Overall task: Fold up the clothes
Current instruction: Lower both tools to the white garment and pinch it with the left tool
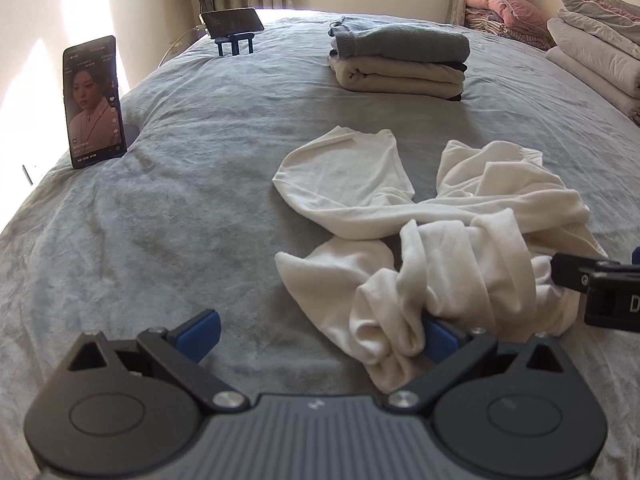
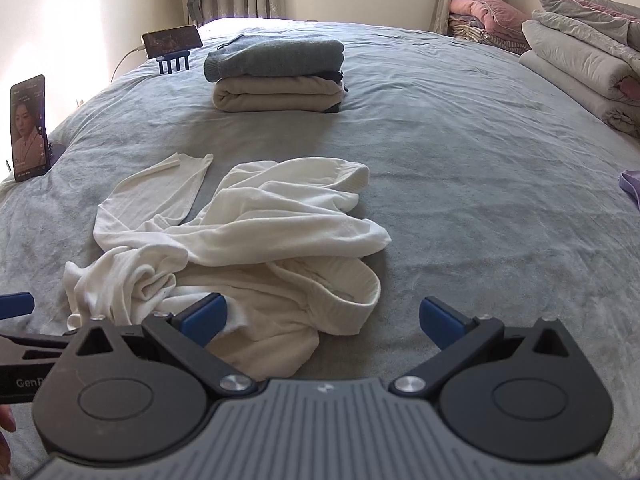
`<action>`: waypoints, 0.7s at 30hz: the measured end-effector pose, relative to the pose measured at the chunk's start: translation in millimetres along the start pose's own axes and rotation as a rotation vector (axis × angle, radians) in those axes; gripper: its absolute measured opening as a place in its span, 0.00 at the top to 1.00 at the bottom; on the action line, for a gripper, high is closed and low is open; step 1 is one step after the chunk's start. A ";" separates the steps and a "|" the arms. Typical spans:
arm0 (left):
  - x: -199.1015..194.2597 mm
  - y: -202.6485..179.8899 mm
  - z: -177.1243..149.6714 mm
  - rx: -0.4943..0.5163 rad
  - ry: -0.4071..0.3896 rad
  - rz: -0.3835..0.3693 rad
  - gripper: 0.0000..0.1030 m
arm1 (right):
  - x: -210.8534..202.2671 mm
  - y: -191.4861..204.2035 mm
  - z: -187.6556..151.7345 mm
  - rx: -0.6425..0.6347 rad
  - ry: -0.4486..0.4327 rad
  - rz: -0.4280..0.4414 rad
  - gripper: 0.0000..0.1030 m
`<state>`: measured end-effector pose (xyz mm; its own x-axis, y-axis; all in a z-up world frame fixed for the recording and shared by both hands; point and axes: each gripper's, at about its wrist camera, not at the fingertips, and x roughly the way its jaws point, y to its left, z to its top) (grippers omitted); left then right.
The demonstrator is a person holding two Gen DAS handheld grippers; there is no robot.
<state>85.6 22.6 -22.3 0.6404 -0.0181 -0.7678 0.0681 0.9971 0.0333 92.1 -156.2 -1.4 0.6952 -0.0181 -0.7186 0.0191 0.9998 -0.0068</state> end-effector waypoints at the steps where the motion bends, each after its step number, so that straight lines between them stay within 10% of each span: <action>1: 2.9 1.1 -1.6 -0.003 -0.002 -0.011 0.00 | 5.2 0.5 -0.2 -0.002 0.010 -0.002 0.00; 21: -1.8 1.7 -16.6 0.071 -0.104 -0.040 0.00 | 19.9 -14.8 -18.3 -0.002 -0.002 0.079 0.00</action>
